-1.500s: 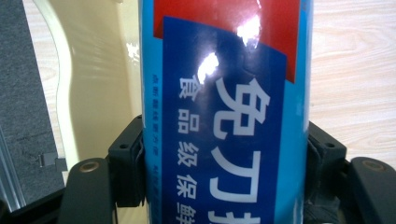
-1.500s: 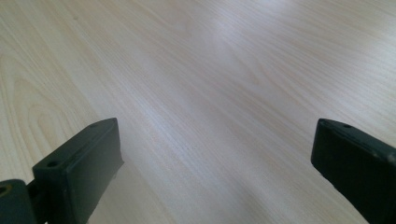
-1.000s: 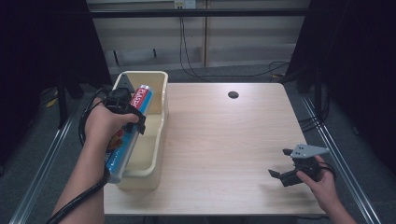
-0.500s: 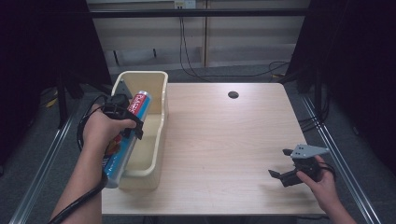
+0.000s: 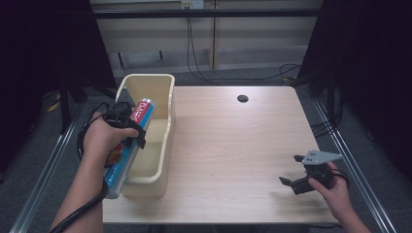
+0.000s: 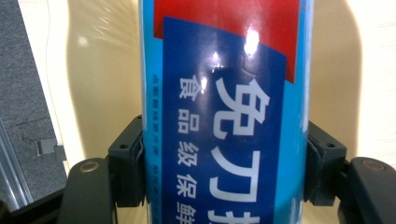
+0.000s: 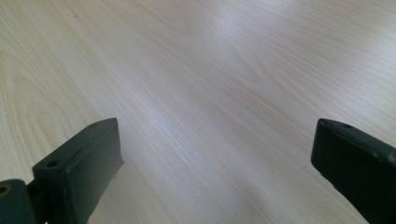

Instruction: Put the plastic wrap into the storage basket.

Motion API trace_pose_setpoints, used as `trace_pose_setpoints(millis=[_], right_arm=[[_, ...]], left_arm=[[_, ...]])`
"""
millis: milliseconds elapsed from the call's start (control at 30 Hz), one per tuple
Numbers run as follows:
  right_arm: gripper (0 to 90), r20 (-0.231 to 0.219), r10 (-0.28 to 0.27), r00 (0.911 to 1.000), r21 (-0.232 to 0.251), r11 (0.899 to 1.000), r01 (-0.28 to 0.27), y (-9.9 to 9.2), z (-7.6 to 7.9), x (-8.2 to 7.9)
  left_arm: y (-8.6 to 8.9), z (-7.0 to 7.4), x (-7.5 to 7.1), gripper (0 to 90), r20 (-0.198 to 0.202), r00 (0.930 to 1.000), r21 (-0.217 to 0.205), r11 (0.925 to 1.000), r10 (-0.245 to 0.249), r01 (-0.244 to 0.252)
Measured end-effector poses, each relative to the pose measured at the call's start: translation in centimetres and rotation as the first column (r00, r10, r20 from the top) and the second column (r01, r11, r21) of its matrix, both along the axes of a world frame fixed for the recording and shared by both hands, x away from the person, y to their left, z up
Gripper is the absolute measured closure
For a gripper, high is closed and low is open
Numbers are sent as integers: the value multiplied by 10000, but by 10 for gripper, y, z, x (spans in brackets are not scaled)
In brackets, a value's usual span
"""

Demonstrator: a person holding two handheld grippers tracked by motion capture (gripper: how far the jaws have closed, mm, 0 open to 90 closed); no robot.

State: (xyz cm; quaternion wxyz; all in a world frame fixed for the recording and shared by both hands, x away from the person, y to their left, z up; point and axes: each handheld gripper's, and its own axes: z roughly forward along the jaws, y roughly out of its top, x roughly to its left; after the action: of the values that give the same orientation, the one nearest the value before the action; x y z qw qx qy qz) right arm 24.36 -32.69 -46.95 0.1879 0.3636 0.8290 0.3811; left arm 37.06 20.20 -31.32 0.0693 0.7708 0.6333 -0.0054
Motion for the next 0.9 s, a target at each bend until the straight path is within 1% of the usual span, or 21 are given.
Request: trace_pose_setpoints(millis=[100, 133, 200, 233, 300, 333, 367, 400, 433, 533, 600, 633, 767, 867, 900], right_arm=[[15, 1, -6, 10000, -8, 10000, 6, 0, -1, 0], [15, 1, -6, 10000, -8, 10000, 6, 0, -1, 0], [15, 12, 28, 10000, 0, 10000, -28, 1, -1, 0], [15, 19, 26, 10000, -27, 10000, -26, 1, -1, 0], [15, 13, 31, 10000, -30, 10000, -31, 1, -1, 0], [15, -8, 54, 10000, -16, 10000, -54, 1, -1, 1], [15, -17, 60, 10000, -24, 10000, -60, 1, -1, 1], [15, -39, 86, 10000, 1, 10000, -86, 1, -2, 1], [15, -23, 91, 10000, -21, 10000, -91, 1, -2, 1], [15, -21, 82, 10000, -30, 10000, -82, 1, -2, 0], [15, -35, 73, 10000, -46, 10000, -73, 1, -2, 0], [15, -32, 134, 9999, -58, 9999, -135, 2, -3, 1], [15, -86, 126, 9999, -101, 9999, -127, 2, -3, 1], [15, -132, 96, 9999, -112, 9999, -98, 2, -4, 1], [15, -137, 58, 9999, -143, 9999, -60, 2, -4, 1]], left_arm=[[1, -2, 0, 321, -9, 9999, 76, 9999, -120, 120], [1, -3, 0, 321, -74, 10000, 33, 10000, -65, 66], [1, -4, 0, 321, -52, 10000, -15, 10000, -34, 34], [2, -5, 0, 321, -43, 9999, 97, 9998, -155, 155], [1, -6, 0, 321, -37, 9999, 89, 9999, -123, 123], [1, -7, 1, 320, -105, 9998, 41, 9999, -138, 139], [2, -7, 2, 320, -124, 9997, 147, 9997, -213, 215], [1, -9, 2, 320, -135, 9999, 81, 9999, -75, 77], [1, -10, 3, 320, -137, 9998, 108, 9998, -157, 158], [0, -14, 4, 320, -210, 9997, 144, 9998, -107, 110], [0, -16, 6, 320, -337, 9991, 178, 9995, -249, 255], [0, -17, 6, 320, -340, 9993, 169, 9997, -177, 182], [-1, -21, 8, 320, -456, 9988, 189, 9996, -178, 187], [0, -24, 9, 320, -427, 9989, 240, 9995, -204, 214], [-1, -25, 9, 320, -388, 9992, 249, 9996, -115, 125]])
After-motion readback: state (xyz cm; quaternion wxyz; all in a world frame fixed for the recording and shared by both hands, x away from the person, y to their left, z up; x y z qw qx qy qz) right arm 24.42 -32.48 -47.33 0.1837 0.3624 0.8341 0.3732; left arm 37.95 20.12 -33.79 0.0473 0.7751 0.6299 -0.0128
